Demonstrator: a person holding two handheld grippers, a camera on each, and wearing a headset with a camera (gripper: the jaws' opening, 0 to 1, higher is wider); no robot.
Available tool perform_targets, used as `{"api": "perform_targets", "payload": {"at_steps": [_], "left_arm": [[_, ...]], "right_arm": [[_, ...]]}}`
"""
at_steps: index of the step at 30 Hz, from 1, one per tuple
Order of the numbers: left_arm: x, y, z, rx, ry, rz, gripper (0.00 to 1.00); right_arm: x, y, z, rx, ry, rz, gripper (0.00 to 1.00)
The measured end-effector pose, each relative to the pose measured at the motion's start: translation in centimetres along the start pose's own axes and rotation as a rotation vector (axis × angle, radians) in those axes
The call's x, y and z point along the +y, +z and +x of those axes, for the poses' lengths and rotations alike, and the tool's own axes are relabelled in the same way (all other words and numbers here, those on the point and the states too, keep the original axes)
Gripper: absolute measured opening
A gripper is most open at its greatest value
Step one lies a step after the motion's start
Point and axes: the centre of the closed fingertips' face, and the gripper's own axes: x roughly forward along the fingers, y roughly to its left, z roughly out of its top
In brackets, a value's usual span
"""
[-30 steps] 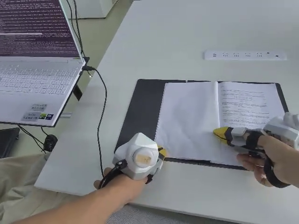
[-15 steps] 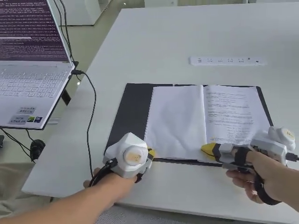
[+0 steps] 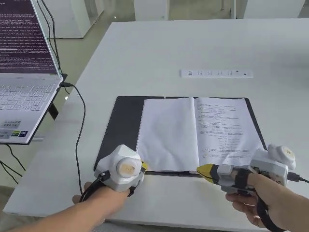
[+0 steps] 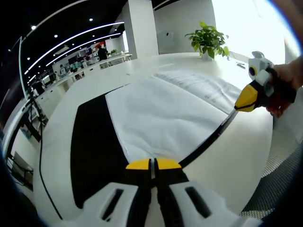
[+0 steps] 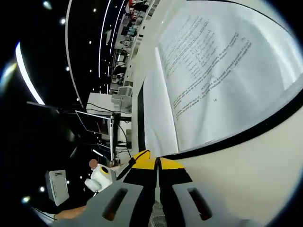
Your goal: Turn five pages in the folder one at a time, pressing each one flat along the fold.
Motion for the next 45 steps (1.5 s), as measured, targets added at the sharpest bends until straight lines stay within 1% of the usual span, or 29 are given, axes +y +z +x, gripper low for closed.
{"api": "perform_targets", "payload": {"at_steps": [1, 2, 3, 4, 5, 6, 8, 10, 12, 13, 15, 16, 17, 18, 19, 20, 21, 24, 26, 29, 31, 33, 35, 36, 37, 39, 41, 43, 45], "left_arm": [[0.0, 0.0, 0.0, 0.000, -0.002, -0.013, 0.01], [0.2, 0.0, 0.0, -0.002, -0.006, -0.041, 0.01], [0.2, 0.0, 0.0, -0.001, -0.010, -0.063, 0.01], [0.3, 0.0, 0.1, 0.007, -0.014, -0.090, 0.01], [0.3, 0.0, 0.1, 0.017, -0.016, -0.114, 0.01], [0.2, 0.0, 0.2, 0.032, -0.032, -0.117, 0.02], [0.1, 0.1, 0.0, 0.067, -0.041, -0.129, 0.01], [0.0, 0.6, -0.4, 0.069, -0.054, -0.156, 0.00], [-0.4, 2.2, -1.0, 0.015, -0.075, -0.197, 0.01], [-0.2, 2.8, -1.6, 0.005, -0.067, -0.184, 0.02], [-0.1, 3.5, -2.4, -0.012, -0.060, -0.178, 0.07], [-0.1, 3.9, -3.1, -0.016, -0.063, -0.170, 0.10], [-0.1, 4.1, -3.5, -0.012, -0.065, -0.177, 0.14], [-0.2, 4.7, -4.3, -0.030, -0.066, -0.193, 0.17], [-0.3, 5.3, -4.8, -0.060, -0.070, -0.192, 0.20], [-0.2, 5.9, -5.6, -0.079, -0.063, -0.191, 0.22], [-0.1, 6.0, -6.1, -0.082, -0.059, -0.193, 0.25], [0.1, 7.2, -7.8, -0.119, -0.053, -0.202, 0.39], [0.1, 8.1, -9.1, -0.148, -0.054, -0.214, 0.41], [0.2, 8.8, -10.6, -0.156, -0.047, -0.209, 0.44], [0.3, 9.3, -11.4, -0.164, -0.040, -0.190, 0.49], [0.3, 9.6, -12.2, -0.170, -0.032, -0.157, 0.55], [0.2, 9.8, -12.7, -0.169, -0.033, -0.153, 0.62], [0.2, 9.8, -13.0, -0.166, -0.030, -0.154, 0.68], [0.1, 9.7, -13.1, -0.162, -0.031, -0.155, 0.73], [0.1, 9.5, -13.3, -0.151, -0.032, -0.163, 0.79], [0.0, 9.2, -13.4, -0.141, -0.034, -0.161, 0.77], [-0.2, 8.7, -13.3, -0.127, -0.033, -0.145, 0.77], [-0.5, 8.5, -13.3, -0.118, -0.038, -0.150, 0.78]], "right_arm": [[0.3, 0.2, -0.4, -0.019, 0.003, -0.012, 0.00], [0.8, 0.2, -1.2, -0.032, 0.006, -0.017, 0.00], [1.0, 0.5, -1.7, -0.044, 0.006, -0.046, 0.00], [1.4, 0.6, -2.5, -0.049, 0.005, -0.112, 0.00], [1.5, 0.9, -3.1, -0.061, -0.003, -0.145, 0.00], [1.5, 1.6, -4.1, -0.096, -0.028, -0.172, 0.00], [1.9, 2.6, -5.5, -0.141, -0.046, -0.223, 0.00], [2.7, 3.8, -7.2, -0.204, -0.065, -0.290, 0.00], [3.3, 5.3, -9.2, -0.274, -0.114, -0.402, 0.00], [3.9, 5.7, -10.1, -0.310, -0.133, -0.456, 0.00], [4.5, 5.7, -11.1, -0.322, -0.147, -0.482, 0.02], [4.7, 6.0, -11.8, -0.336, -0.170, -0.508, 0.07], [4.9, 6.1, -12.2, -0.344, -0.186, -0.536, 0.13], [5.2, 6.2, -12.8, -0.360, -0.207, -0.586, 0.18], [5.4, 6.4, -13.1, -0.370, -0.222, -0.611, 0.23], [5.5, 6.3, -13.4, -0.371, -0.235, -0.634, 0.26], [5.5, 6.3, -13.7, -0.366, -0.250, -0.657, 0.29], [5.5, 6.3, -14.8, -0.379, -0.313, -0.748, 0.39], [5.1, 6.4, -15.3, -0.382, -0.350, -0.766, 0.43], [4.5, 6.4, -16.0, -0.381, -0.374, -0.767, 0.47], [4.4, 6.5, -16.5, -0.389, -0.379, -0.758, 0.50], [4.4, 7.0, -17.3, -0.427, -0.388, -0.753, 0.51], [4.5, 7.5, -17.9, -0.465, -0.389, -0.726, 0.56], [4.6, 7.8, -18.3, -0.485, -0.392, -0.723, 0.60], [4.6, 7.9, -18.5, -0.492, -0.393, -0.724, 0.65], [4.5, 8.0, -18.7, -0.498, -0.400, -0.718, 0.70], [4.4, 7.8, -18.7, -0.485, -0.402, -0.724, 0.70], [4.3, 7.5, -18.5, -0.468, -0.409, -0.734, 0.70], [3.9, 7.1, -18.2, -0.448, -0.425, -0.748, 0.71]]}}
